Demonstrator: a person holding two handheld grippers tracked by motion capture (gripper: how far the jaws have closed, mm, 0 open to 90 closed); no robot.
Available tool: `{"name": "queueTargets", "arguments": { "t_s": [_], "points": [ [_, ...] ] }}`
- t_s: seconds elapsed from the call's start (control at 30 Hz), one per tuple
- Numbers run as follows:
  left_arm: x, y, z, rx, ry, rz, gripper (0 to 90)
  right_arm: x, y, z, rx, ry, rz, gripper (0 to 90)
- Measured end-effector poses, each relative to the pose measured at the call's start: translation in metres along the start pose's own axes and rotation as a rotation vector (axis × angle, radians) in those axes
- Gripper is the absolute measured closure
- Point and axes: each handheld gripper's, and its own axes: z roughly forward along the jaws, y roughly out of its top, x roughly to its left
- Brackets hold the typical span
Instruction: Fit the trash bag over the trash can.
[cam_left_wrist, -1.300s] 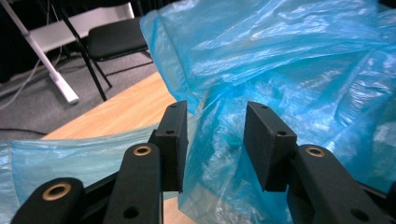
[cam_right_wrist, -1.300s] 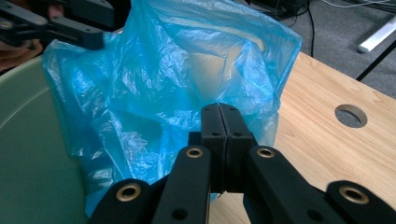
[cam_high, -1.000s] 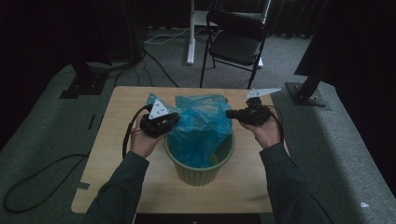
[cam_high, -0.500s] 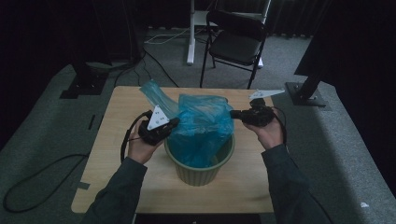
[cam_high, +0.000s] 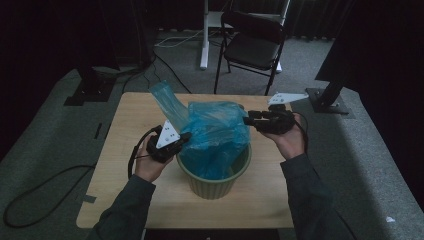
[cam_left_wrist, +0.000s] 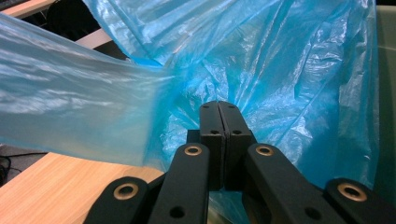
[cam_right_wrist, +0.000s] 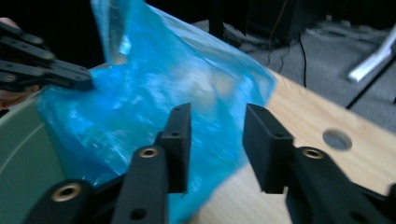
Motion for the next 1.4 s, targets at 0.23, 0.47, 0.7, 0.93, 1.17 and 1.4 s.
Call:
{"name": "queueTargets", "arguments": {
  "t_s": [0.23, 0.47, 0.7, 0.93, 1.17, 1.4],
  "points": [
    [0.001, -0.002, 0.002, 0.003, -0.002, -0.006, 89.2, 0.018, 0.018, 0.004, -0.024, 0.004, -0.079, 54.4],
    [0.0, -0.001, 0.002, 0.007, -0.002, 0.003, 89.2, 0.025, 0.037, 0.02, -0.011, -0.012, -0.131, 46.0],
    [-0.001, -0.003, 0.001, 0.008, 0.007, 0.0, 89.2, 0.025, 0.037, 0.04, 0.106, -0.061, -0.147, 70.0],
    [0.0, -0.005, 0.0, 0.013, 0.004, -0.005, 89.1, 0.008, 0.02, 0.035, 0.129, -0.105, -0.055, 89.2],
    [-0.001, -0.005, 0.0, 0.019, 0.002, -0.004, 89.0, -0.003, 0.007, 0.024, 0.147, -0.146, -0.006, 89.9],
    [-0.002, -0.005, -0.001, 0.014, 0.001, -0.005, 88.4, -0.005, -0.002, 0.017, 0.143, -0.147, 0.015, 89.9]
  ]
}}
